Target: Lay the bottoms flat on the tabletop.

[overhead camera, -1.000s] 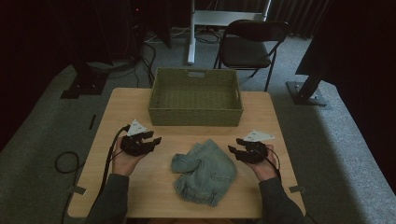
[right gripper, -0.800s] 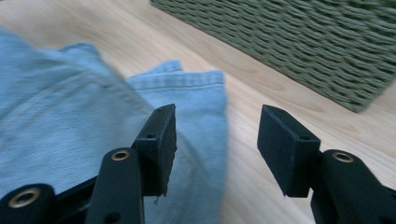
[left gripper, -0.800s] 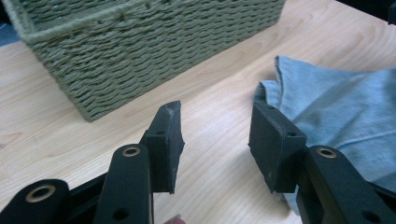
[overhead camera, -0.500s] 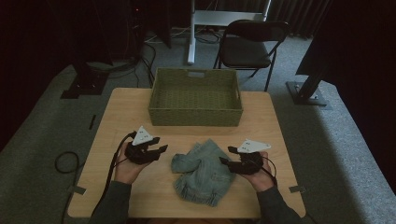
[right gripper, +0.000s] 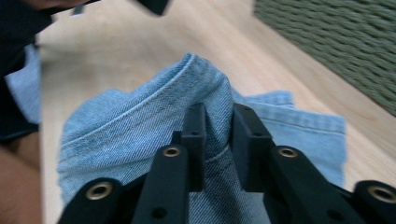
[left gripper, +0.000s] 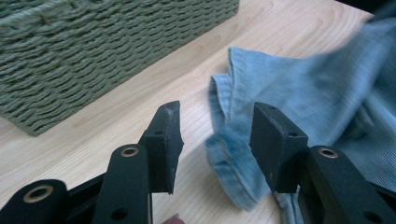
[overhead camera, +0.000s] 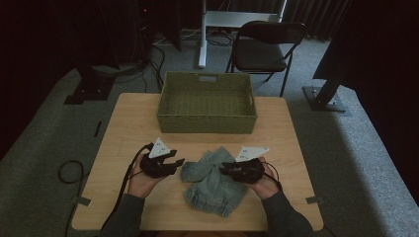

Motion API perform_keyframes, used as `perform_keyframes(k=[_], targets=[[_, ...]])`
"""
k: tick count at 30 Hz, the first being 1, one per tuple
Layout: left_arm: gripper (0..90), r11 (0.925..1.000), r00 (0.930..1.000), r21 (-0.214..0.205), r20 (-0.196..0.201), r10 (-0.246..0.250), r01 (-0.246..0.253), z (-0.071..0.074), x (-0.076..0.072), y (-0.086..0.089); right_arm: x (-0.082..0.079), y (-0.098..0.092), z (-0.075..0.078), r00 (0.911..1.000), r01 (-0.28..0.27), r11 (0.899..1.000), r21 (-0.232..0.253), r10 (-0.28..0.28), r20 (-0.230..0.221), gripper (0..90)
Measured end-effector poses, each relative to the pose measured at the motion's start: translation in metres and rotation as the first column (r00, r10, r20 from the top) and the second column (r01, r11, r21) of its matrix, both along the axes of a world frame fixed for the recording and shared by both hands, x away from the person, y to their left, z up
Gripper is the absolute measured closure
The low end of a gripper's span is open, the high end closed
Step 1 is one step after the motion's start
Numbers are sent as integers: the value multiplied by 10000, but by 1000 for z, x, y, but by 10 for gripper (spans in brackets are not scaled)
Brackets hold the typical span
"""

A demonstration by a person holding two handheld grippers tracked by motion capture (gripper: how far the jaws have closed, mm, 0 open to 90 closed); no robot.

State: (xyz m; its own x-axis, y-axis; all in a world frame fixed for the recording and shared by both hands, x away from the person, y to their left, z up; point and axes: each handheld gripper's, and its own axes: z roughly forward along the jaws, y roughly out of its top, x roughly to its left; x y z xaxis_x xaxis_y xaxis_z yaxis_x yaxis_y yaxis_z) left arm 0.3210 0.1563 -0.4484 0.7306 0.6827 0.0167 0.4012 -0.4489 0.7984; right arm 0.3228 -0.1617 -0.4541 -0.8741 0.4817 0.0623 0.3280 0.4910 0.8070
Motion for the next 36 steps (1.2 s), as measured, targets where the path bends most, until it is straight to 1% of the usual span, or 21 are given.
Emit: perform_keyframes(k=[2, 4, 7, 8, 9, 12, 14, 15, 16, 17, 18, 21, 24, 26, 27, 29, 30, 31, 32, 34, 36], targets=[[538, 9999, 9999, 35, -33, -110, 110, -1, -1, -3, 8, -3, -4, 9989, 464, 9988, -145, -464, 7, 797], [538, 9998, 9998, 55, -81, -206, 207, -2, -2, -6, 19, -7, -9, 9952, 962, 9952, -158, -965, -157, 802], [538, 9993, 9992, 95, -165, -369, 371, -5, -3, -11, 36, -14, -19, 9836, 1730, 9846, -247, -1740, -467, 815], [538, 9993, 9992, 95, -165, -369, 371, -5, -3, -11, 41, -15, -22, 9795, 1937, 9804, -370, -1954, -494, 818], [538, 9982, 9982, 193, -230, -557, 562, -6, -5, -15, 45, -15, -25, 9759, 2098, 9761, -561, -2126, -491, 820], [538, 9953, 9953, 325, -353, -901, 913, -10, -7, -22, 56, -15, -34, 9672, 2399, 9663, -935, -2462, -625, 823], [533, 9925, 9927, 427, -443, -1124, 1143, -14, -8, -28, 61, -15, -40, 9618, 2586, 9574, -1283, -2676, -584, 827], [521, 9911, 9915, 499, -480, -1207, 1231, -16, -9, -32, 63, -16, -42, 9589, 2661, 9545, -1350, -2763, -638, 827], [504, 9911, 9915, 499, -480, -1207, 1231, -16, -9, -32, 63, -16, -42, 9589, 2661, 9545, -1350, -2763, -638, 827], [486, 9880, 9889, 618, -548, -1381, 1414, -21, -9, -38, 67, -17, -45, 9513, 2848, 9476, -1444, -2979, -787, 829], [473, 9865, 9876, 653, -571, -1464, 1500, -23, -10, -41, 69, -17, -47, 9487, 2911, 9449, -1498, -3053, -823, 829], [427, 9810, 9833, 789, -562, -1730, 1771, -28, -10, -50, 73, -19, -51, 9418, 3030, 9397, -1586, -3207, -1010, 830], [403, 9781, 9856, 1232, -386, -1644, 1680, -31, -8, -60, 76, -22, -53, 9379, 3061, 9399, -1511, -3250, -1216, 826], [436, 9801, 9899, 1395, -325, -1378, 1410, -32, -2, -65, 77, -23, -52, 9355, 3096, 9397, -1450, -3284, -1305, 813], [459, 9813, 9912, 1406, -334, -1282, 1317, -33, 2, -66, 76, -23, -52, 9365, 3090, 9405, -1416, -3268, -1271, 806], [502, 9820, 9898, 1253, -358, -1378, 1412, -33, 8, -70, 75, -24, -50, 9370, 3106, 9407, -1369, -3272, -1227, 779], [547, 9820, 9898, 1253, -358, -1378, 1412, -33, 8, -70, 74, -25, -48, 9377, 3138, 9398, -1356, -3292, -1114, 740], [598, 9822, 9891, 1194, -448, -1405, 1449, -32, 13, -73, 72, -26, -46, 9356, 3238, 9363, -1357, -3382, -1012, 695], [633, 9840, 9909, 1202, -434, -1271, 1315, -32, 15, -74, 70, -27, -44, 9345, 3316, 9330, -1397, -3451, -869, 663], [672, 9885, 9935, 1056, -475, -1038, 1083, -32, 20, -74, 63, -30, -38, 9299, 3522, 9249, -1431, -3632, -589, 608], [697, 9917, 9941, 843, -554, -930, 975, -31, 23, -73, 54, -33, -31, 9308, 3581, 9229, -1416, -3647, -228, 558]])
